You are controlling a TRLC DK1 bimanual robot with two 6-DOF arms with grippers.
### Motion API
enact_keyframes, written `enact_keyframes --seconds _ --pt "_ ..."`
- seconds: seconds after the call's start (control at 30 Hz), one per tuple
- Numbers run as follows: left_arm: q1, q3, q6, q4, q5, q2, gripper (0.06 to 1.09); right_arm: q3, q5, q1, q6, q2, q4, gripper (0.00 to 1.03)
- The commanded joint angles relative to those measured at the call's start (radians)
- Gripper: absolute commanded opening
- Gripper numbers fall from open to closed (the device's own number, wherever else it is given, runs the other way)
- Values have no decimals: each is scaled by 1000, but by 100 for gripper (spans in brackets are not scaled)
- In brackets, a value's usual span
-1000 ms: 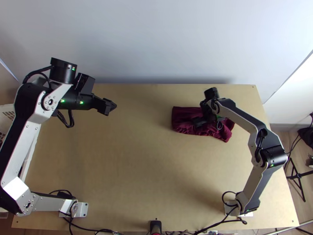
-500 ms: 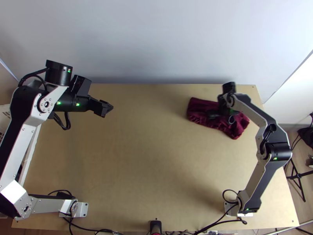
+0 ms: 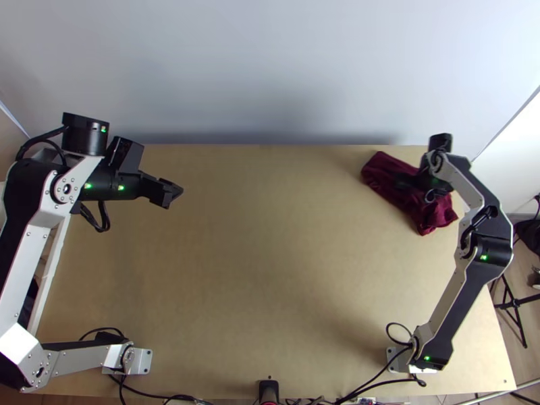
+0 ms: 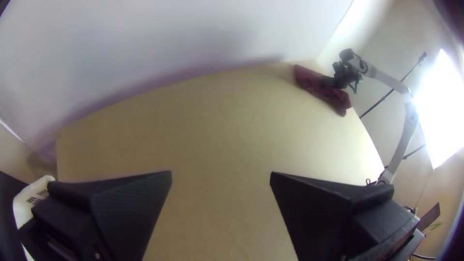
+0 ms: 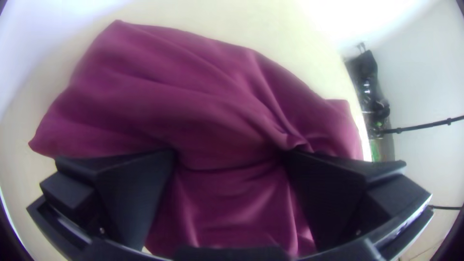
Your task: Fold the t-shirt
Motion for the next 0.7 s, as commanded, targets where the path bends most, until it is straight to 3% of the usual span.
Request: enact_keyframes --seconds 0.0,0.3,0.67 --pt "34 -27 24 0 0 -22 104 125 -3 -111 63 79 4 99" --pt "65 -29 45 6 0 -26 104 223 -3 -187 88 136 -10 99" --pt "134 -22 53 42 0 -45 104 85 -14 -134 97 10 -16 99"
